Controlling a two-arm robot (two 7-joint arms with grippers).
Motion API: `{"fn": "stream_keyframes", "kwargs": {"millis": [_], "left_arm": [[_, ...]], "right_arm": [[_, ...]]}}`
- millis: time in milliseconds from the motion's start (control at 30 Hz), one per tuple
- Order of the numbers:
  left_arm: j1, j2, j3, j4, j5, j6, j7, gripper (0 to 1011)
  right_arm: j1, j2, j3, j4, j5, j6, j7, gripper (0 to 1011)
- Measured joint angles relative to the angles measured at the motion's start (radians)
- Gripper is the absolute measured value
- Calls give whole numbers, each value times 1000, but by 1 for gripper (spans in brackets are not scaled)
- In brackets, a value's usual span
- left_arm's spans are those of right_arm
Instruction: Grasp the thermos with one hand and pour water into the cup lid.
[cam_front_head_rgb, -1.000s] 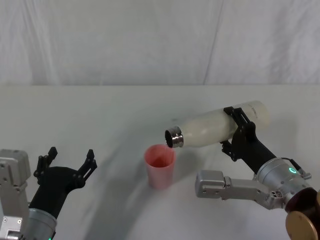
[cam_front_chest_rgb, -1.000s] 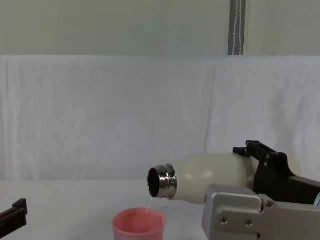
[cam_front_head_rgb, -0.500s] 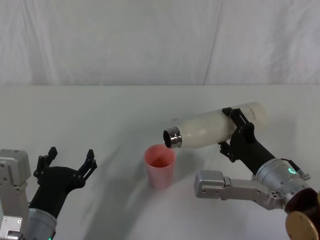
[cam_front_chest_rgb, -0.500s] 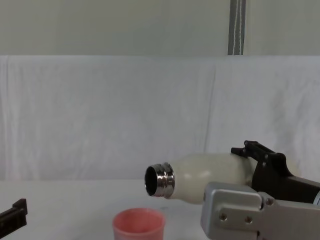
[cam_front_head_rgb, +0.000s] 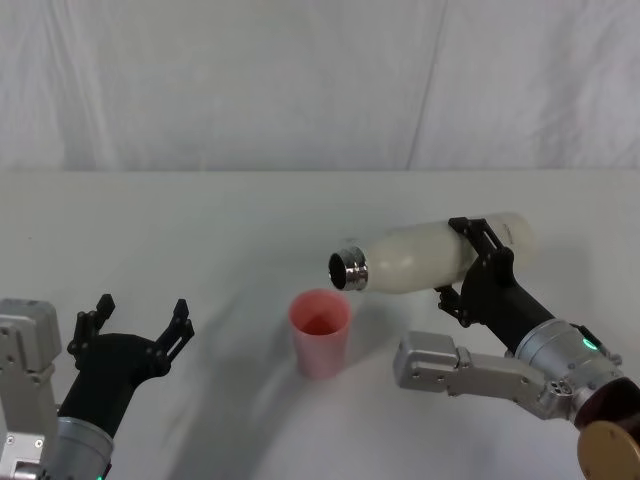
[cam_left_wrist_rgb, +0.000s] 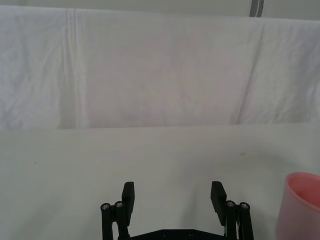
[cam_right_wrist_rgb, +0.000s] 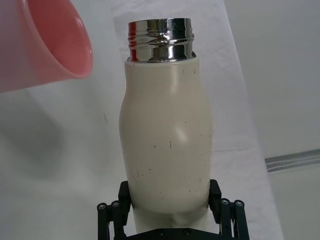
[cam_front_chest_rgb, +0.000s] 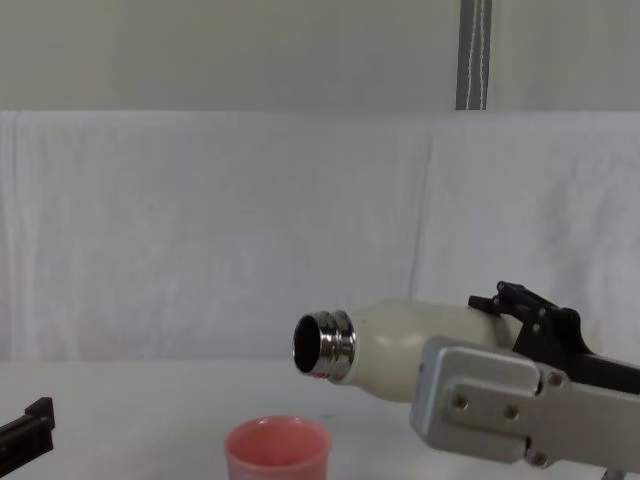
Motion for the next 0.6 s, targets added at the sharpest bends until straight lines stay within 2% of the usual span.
{"fn": "stream_keyframes", "kwargs": {"millis": [200,267,367,433,500,600], "left_arm": [[0,0,0,0,0,0,0,1001],[0,0,0,0,0,0,0,1001],[0,0,0,0,0,0,0,1001],[0,0,0,0,0,0,0,1001],[0,0,0,0,0,0,0,1001],[0,0,0,0,0,0,0,1001]], "right_arm": [[-16,-7,24,-8,48,-9,9,951],[-28,-14,43,-17,87,-15,16,951],[-40,-20,59,-25,120,-20,22,951],[-53,-29,82,-35,168,-27,31,951],[-56,-31,89,-37,181,-29,34,951],[-71,-46,119,-44,244,-36,48,951]]}}
